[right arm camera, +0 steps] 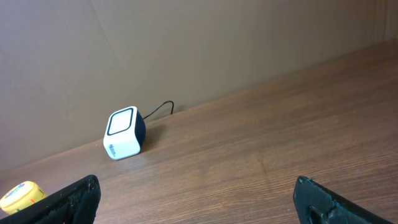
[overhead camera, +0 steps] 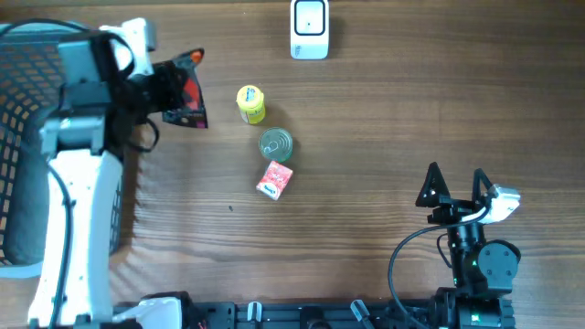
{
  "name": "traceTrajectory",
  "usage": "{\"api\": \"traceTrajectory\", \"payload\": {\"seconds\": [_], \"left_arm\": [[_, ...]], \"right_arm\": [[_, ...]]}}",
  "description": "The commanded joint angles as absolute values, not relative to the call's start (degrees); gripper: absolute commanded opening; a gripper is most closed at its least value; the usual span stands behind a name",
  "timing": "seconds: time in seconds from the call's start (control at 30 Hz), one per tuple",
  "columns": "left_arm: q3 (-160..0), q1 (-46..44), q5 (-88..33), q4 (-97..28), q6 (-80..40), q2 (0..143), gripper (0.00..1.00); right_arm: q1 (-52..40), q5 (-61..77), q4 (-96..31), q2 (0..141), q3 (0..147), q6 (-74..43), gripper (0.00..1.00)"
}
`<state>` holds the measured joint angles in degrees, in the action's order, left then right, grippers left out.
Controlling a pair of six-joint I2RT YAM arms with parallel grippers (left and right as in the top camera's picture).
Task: Scan the item barcode
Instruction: 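Lift the black-orange bag out and move it toward the scanner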
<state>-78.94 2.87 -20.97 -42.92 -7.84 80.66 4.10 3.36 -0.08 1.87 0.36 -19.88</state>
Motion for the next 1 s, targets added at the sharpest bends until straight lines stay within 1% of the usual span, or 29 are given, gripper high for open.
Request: {"api": "traceTrajectory", "payload": {"seconds": [0.0, 0.13, 0.2, 0.27, 0.43, 0.6, 0.77, 0.87, 0.97], "left_arm": [[-79.3, -1.3, -16.4, -44.4, -7.7, 85.1, 0.04], [-77.3, -7.2, -16.4, -44.2, -7.8, 87.6, 0.04], [-77.0, -12.7, -16.3, -43.3, -7.8, 87.8, 0.04], [-77.0, -15.6, -15.0, -41.8, -7.8, 87.8, 0.04], [-77.0, -19.5, -14.2, -40.5, -10.8, 88.0, 0.04], [-77.0, -20.4, -15.6, -40.6, -12.7, 90.2, 0.04], [-77.0, -25.6, -16.2, -39.6, -14.0, 100.0, 0.04], [-77.0, -31.6, -16.2, -35.8, -14.6, 108.0, 0.04], [-77.0, -34.2, -16.1, -32.9, -15.2, 112.5, 0.04]], "right_arm": [[3.9, 3.0, 0.1, 1.7, 0.3, -19.6, 1.0], [3.9, 3.0, 0.1, 1.7, 0.3, -19.6, 1.0], [3.9, 3.0, 0.1, 1.7, 0.3, -19.6, 1.0], [3.9, 3.0, 0.1, 1.7, 0.3, -19.6, 1.0], [3.9, 3.0, 0.1, 1.7, 0.3, -19.6, 1.0], [3.9, 3.0, 0.1, 1.7, 0.3, -19.6, 1.0], [3.9, 3.0, 0.1, 1.7, 0.3, -19.6, 1.0], [3.9, 3.0, 0.1, 1.7, 0.3, -19.6, 1.0], [3.9, 3.0, 0.1, 1.7, 0.3, -19.6, 1.0]]}}
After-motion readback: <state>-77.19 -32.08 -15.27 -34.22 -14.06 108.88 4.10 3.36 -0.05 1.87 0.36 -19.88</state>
